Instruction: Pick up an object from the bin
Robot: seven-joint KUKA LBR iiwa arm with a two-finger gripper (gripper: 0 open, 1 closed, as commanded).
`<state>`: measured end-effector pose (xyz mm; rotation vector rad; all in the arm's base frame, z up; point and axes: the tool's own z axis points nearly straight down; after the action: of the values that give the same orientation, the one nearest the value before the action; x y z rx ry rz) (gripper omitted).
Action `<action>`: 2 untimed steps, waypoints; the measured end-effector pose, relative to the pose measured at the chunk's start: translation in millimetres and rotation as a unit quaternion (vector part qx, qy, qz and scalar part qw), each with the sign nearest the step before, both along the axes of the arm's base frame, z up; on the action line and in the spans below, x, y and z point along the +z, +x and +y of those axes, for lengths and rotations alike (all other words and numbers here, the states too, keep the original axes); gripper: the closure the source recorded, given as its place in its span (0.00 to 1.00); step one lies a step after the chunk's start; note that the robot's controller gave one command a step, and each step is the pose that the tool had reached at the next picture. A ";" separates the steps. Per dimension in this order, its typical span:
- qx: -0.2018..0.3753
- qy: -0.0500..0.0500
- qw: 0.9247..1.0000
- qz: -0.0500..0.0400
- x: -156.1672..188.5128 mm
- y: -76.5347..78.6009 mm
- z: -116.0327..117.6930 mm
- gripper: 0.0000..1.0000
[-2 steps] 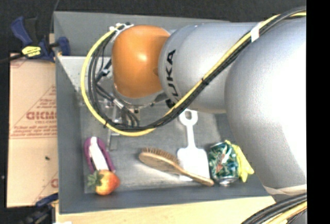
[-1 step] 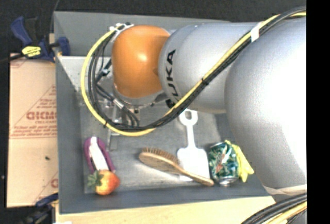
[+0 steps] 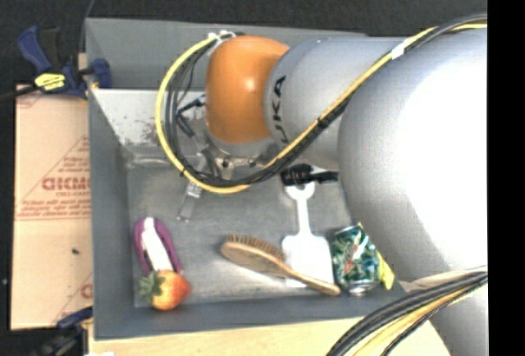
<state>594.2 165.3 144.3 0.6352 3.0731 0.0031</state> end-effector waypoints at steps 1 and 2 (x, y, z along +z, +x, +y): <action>0.037 0.001 0.999 -0.002 12.6 4.3 29.5 0.00; 0.063 -0.003 0.998 0.001 -16.7 -3.5 -38.5 0.00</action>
Offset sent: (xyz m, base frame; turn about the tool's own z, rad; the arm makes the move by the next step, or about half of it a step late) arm -0.0042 -0.0322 -0.0156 -0.1310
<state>590.6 126.8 127.5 0.4399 3.1075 -0.0069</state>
